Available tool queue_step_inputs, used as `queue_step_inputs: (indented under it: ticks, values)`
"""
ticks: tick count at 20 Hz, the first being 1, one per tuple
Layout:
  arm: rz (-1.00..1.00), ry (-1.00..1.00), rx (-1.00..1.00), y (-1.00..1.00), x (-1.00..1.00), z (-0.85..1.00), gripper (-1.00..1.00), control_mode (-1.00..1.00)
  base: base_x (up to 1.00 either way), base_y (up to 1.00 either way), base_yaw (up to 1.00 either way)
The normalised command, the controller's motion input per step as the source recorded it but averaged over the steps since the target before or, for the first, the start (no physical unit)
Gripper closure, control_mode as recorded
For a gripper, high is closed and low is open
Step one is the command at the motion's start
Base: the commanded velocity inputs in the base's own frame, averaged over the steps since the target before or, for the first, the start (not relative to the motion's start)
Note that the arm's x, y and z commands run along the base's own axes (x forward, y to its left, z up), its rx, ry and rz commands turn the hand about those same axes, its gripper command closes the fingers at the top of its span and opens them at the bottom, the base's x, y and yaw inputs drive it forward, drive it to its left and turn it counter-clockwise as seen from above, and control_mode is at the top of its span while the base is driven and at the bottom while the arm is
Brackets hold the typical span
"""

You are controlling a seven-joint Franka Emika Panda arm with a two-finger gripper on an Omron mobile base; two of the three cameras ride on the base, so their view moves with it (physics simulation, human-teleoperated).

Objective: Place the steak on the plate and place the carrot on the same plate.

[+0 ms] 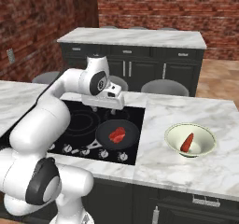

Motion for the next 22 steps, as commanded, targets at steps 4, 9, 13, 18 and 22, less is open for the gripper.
queue_step_inputs:
  ticks: [4, 9, 13, 18, 22]
  values:
    - [-0.03, 0.04, 0.01, -0.30, 0.41, -0.59, -1.00, -1.00, 0.00, 0.00, 0.00]
    - [0.00, 0.00, 0.00, -0.03, 0.55, -0.34, -1.00, -1.00, 0.00, 0.00, 0.00]
    - [0.00, 0.00, 0.00, 0.00, 0.44, -0.33, -1.00, -1.00, 0.00, 0.00, 0.00]
    - [0.00, 0.00, 0.00, 0.00, 0.34, -0.46, -1.00, -1.00, 0.00, 0.00, 0.00]
    - [0.00, 0.00, 0.00, -0.06, 0.24, -0.52, -1.00, -1.00, 0.00, 0.00, 0.00]
